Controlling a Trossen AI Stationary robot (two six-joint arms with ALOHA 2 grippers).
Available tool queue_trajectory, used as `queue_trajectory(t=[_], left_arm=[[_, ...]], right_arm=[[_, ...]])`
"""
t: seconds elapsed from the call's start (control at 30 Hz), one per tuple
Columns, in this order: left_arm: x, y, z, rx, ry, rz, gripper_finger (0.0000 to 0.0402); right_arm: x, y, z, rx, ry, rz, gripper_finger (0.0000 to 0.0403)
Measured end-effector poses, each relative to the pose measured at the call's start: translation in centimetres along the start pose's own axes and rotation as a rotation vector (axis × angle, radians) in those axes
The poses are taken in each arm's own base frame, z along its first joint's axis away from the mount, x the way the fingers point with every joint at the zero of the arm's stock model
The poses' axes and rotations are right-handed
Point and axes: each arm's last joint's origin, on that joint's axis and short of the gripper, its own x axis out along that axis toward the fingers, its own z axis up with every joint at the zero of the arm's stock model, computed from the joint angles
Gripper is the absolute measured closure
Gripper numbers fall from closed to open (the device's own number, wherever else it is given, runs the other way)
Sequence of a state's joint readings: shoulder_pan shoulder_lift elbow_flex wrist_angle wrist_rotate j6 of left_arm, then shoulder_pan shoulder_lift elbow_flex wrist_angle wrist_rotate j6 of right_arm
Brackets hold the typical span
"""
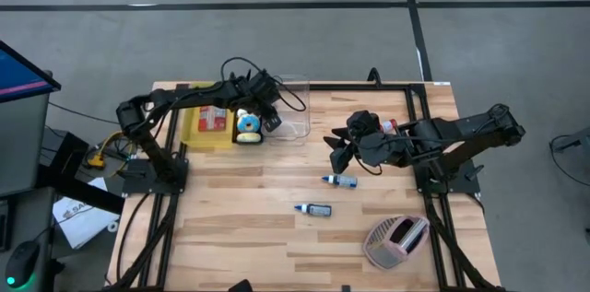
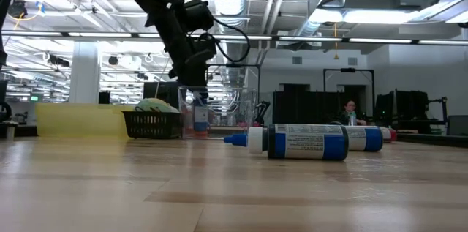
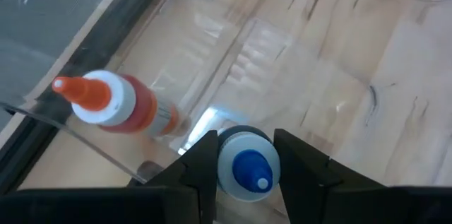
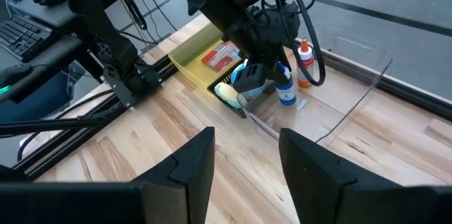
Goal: Pick & Place Food Item
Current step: Put the bottom blue food coloring bottle into the transparent bin
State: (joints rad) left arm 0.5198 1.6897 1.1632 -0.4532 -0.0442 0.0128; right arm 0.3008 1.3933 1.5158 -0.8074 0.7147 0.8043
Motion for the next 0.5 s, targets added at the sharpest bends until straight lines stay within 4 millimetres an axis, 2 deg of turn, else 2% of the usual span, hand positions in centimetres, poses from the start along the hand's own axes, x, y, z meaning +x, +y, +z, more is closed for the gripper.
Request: queue_trajectory(t=[0.27, 0.5], left_arm=[[0.55, 0.29, -1.00, -0.010, 0.030, 0.002, 0.0292], [0.59, 0.40, -0.83, -0.010, 0.005, 0.039, 0.0190]], right_arm=[[0.00, 0.00, 0.00, 0.000, 0.000, 0.000, 0.0251], [0.00, 0.00, 0.00, 0.001, 0.000, 0.000, 0.0251]])
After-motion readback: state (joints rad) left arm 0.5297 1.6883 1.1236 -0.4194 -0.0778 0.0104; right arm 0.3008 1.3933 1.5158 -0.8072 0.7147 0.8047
